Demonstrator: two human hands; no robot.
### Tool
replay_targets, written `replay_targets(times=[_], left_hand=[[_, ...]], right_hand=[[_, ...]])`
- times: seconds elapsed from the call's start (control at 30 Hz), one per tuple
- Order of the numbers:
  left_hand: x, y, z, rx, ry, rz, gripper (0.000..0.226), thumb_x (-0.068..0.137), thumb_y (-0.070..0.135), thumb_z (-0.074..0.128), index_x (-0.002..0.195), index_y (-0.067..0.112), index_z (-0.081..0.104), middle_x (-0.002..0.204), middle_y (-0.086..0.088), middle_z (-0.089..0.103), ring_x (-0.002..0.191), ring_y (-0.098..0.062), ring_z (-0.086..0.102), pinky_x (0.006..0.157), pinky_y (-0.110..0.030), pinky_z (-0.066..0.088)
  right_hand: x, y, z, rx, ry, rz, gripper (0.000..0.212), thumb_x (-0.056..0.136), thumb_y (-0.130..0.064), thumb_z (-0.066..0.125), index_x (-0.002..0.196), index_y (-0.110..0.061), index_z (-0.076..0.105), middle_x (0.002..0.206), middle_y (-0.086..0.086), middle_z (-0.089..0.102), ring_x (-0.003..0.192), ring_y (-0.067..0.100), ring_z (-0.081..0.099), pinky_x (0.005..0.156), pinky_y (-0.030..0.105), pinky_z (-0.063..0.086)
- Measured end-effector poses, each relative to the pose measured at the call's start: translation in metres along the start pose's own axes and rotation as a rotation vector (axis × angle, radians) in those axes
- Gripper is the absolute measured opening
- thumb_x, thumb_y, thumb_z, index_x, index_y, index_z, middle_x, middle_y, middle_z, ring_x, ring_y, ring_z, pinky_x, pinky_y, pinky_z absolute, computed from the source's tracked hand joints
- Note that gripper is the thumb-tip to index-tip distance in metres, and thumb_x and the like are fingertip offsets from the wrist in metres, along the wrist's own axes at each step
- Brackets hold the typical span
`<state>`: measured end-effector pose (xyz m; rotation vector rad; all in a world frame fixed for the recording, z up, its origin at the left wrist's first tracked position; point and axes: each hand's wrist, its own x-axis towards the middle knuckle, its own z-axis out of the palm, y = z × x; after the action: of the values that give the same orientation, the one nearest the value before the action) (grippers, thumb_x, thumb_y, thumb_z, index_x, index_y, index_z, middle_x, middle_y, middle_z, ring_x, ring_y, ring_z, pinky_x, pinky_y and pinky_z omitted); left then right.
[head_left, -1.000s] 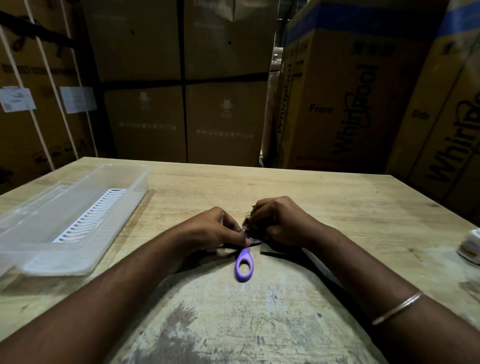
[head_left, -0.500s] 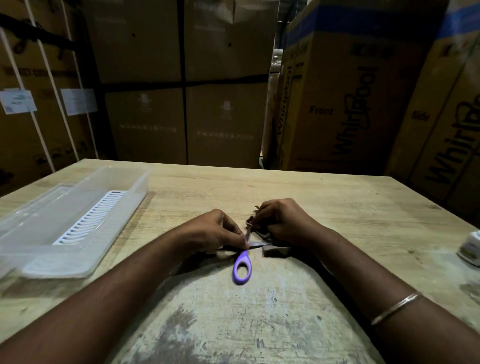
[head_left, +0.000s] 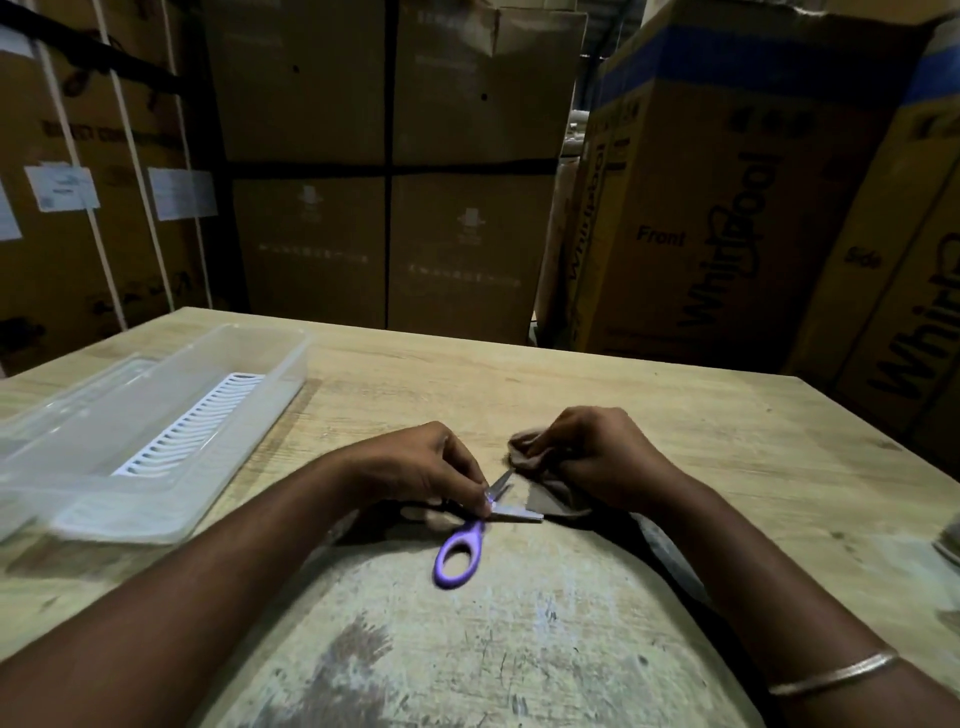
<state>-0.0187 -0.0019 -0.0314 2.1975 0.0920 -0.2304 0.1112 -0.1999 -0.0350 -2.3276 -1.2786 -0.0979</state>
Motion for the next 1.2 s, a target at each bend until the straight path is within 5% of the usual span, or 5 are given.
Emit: replay_targets(times=[0.13, 0.4, 0.57, 0.97, 1.2], left_hand=[[0.0, 0.0, -0.003, 0.021, -0.015, 0.001, 0.013, 0.081, 0.017, 0.079, 0.09, 0.009, 0.08, 0.068, 0.009, 0.072, 0.061, 0.001, 0.06, 0.063, -0.019, 0.043], [0.002, -0.003, -0.002, -0.022, -0.047, 0.064, 0.01, 0.08, 0.008, 0.077, 0.074, 0.016, 0.079, 0.063, 0.009, 0.071, 0.061, -0.001, 0.061, 0.066, -0.018, 0.043], [0.003, -0.006, -0.001, -0.05, -0.044, 0.08, 0.002, 0.08, 0.009, 0.077, 0.08, 0.009, 0.079, 0.068, 0.004, 0.072, 0.062, -0.005, 0.062, 0.067, -0.023, 0.043], [0.002, -0.013, -0.002, -0.023, -0.056, 0.111, 0.018, 0.08, 0.024, 0.08, 0.09, 0.009, 0.08, 0.084, -0.003, 0.073, 0.079, -0.01, 0.062, 0.08, -0.033, 0.043], [0.0, -0.007, -0.002, 0.032, -0.055, 0.096, 0.012, 0.083, 0.022, 0.078, 0.091, 0.014, 0.079, 0.077, 0.01, 0.073, 0.069, 0.001, 0.061, 0.068, -0.017, 0.043]], right_hand=[[-0.003, -0.003, -0.006, 0.266, 0.198, -0.075, 0.022, 0.078, -0.004, 0.066, 0.093, -0.015, 0.08, 0.094, -0.003, 0.067, 0.086, 0.009, 0.065, 0.07, 0.01, 0.049], [-0.007, -0.024, 0.005, 0.199, 0.04, -0.308, 0.024, 0.073, -0.003, 0.079, 0.094, -0.013, 0.077, 0.09, -0.002, 0.075, 0.083, 0.004, 0.07, 0.07, 0.025, 0.058], [-0.006, -0.029, 0.015, 0.3, -0.048, -0.202, 0.024, 0.075, -0.007, 0.08, 0.098, -0.014, 0.077, 0.092, -0.002, 0.077, 0.086, 0.004, 0.072, 0.08, 0.029, 0.059], [0.008, -0.02, 0.017, 0.445, -0.16, 0.098, 0.004, 0.078, -0.014, 0.079, 0.081, -0.017, 0.079, 0.078, 0.008, 0.077, 0.067, 0.009, 0.065, 0.066, 0.031, 0.052], [-0.001, -0.011, 0.018, 0.615, 0.074, 0.205, 0.008, 0.086, -0.008, 0.07, 0.089, -0.003, 0.076, 0.085, 0.016, 0.075, 0.074, 0.02, 0.07, 0.065, 0.026, 0.056]])
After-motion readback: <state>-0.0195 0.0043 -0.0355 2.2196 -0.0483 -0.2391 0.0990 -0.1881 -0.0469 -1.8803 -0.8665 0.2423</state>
